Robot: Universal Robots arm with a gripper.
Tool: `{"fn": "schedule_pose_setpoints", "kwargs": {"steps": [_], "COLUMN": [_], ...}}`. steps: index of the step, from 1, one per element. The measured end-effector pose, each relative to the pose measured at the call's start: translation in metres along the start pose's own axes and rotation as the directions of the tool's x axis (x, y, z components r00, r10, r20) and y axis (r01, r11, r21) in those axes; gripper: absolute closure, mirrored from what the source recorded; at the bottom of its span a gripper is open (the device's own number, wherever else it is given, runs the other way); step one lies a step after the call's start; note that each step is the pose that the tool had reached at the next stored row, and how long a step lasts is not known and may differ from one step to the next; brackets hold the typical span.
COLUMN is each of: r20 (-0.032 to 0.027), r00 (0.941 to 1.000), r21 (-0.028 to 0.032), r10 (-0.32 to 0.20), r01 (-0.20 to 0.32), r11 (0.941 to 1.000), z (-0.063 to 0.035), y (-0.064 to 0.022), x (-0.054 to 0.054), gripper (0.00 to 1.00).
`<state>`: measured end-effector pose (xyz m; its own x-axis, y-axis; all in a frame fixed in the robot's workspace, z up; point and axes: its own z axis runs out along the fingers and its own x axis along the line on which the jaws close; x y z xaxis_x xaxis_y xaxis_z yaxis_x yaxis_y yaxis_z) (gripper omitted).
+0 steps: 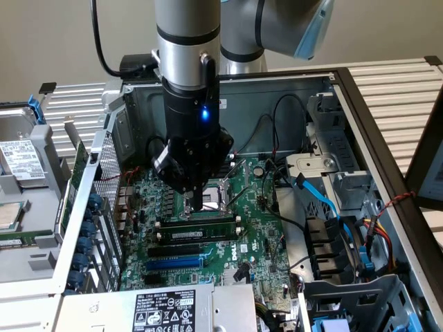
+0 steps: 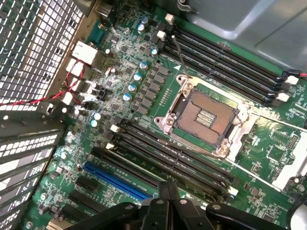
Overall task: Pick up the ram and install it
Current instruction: 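Press down the ram until it locks into place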
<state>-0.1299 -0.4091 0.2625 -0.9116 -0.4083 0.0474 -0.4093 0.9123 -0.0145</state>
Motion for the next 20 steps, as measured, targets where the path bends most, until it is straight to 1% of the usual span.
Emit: {"fn": "schedule_pose_setpoints", "kwargs": {"steps": [3,7,11,13,18,20], "r20": [0.0022,0.0041,0.0042,0.004,0.0026,0.0036], "r00": [0.9994,0.9971,0.9969,0.9962,0.9902,0.9874], "r21": [-0.0005,-0.0012,-0.0013,-0.0017,-0.0014,-0.0001], "r10": [0.033,0.077,0.079,0.088,0.14,0.158], "r01": [-0.033,-0.077,-0.079,-0.088,-0.14,-0.158], "r11": [0.9995,0.9971,0.9969,0.9962,0.9902,0.9874], "z": [0.0,0.0,-0.0001,-0.0001,-0.0001,-0.0001], "y": [0.0,0.0,-0.0009,-0.001,-0.0011,-0.0011], "x": [-0.0001,0.0,-0.0016,-0.0018,-0.0019,-0.0019], "gripper": [0.9,0.9,0.9,0.9,0.9,0.9]}}
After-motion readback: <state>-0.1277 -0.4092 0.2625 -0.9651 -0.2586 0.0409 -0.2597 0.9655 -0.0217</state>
